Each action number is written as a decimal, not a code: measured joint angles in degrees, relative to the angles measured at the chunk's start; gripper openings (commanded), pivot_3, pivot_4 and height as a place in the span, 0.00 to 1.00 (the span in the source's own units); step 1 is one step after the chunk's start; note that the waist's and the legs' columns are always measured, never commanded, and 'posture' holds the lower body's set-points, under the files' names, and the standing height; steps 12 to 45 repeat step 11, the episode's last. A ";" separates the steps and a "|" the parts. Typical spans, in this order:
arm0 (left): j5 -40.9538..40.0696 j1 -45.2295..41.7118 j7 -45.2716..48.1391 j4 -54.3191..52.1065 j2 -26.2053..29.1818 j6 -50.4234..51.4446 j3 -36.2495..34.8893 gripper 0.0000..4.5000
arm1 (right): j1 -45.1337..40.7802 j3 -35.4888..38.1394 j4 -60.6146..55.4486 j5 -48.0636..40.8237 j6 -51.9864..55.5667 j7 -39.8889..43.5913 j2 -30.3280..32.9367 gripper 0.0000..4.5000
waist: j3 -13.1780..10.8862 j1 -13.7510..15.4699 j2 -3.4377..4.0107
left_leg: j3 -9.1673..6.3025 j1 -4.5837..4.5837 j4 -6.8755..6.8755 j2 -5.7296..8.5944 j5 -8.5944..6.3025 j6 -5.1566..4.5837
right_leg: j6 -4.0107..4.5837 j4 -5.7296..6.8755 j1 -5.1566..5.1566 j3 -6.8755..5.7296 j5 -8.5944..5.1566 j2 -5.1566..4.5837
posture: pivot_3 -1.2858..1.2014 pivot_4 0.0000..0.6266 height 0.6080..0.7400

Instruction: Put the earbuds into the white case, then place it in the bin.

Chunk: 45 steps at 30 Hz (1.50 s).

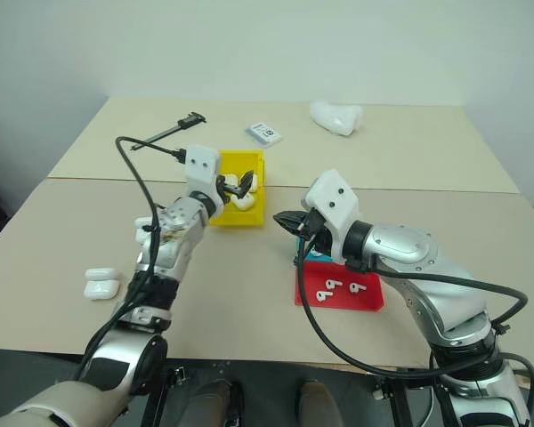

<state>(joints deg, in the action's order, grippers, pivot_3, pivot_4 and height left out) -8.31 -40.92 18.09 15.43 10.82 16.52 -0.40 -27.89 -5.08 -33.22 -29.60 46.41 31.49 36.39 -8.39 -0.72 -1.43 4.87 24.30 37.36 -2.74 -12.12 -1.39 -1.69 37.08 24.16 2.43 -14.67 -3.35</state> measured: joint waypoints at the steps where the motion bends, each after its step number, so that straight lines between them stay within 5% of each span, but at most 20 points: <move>1: -2.20 2.02 3.87 -3.91 2.61 2.27 -0.06 0.99 | 0.93 0.47 -0.12 0.25 -0.18 -0.04 0.11 0.00 | 0.00 -0.22 0.00 | 0.00 0.00 -0.02 -0.03 0.01 0.02 | 0.01 0.00 0.01 0.00 0.00 0.01 | 0.52 0.24 1.00; 11: -24.92 25.61 36.71 -36.84 32.81 14.81 -11.16 0.99 | 13.66 6.09 -1.39 1.33 -10.31 9.67 5.96 0.00 | 0.02 -0.31 0.03 | 0.07 -0.27 -0.08 -0.12 0.06 0.11 | 0.06 0.03 -0.12 -0.02 -0.02 -0.01 | 0.52 0.24 1.00; 45: -24.92 25.61 36.71 -36.84 32.81 14.81 -11.16 0.99 | 13.66 6.09 -1.39 1.33 -10.31 9.67 5.96 0.00 | 0.02 -0.31 0.03 | 0.07 -0.27 -0.08 -0.12 0.06 0.11 | 0.06 0.03 -0.12 -0.02 -0.02 -0.01 | 0.52 0.24 1.00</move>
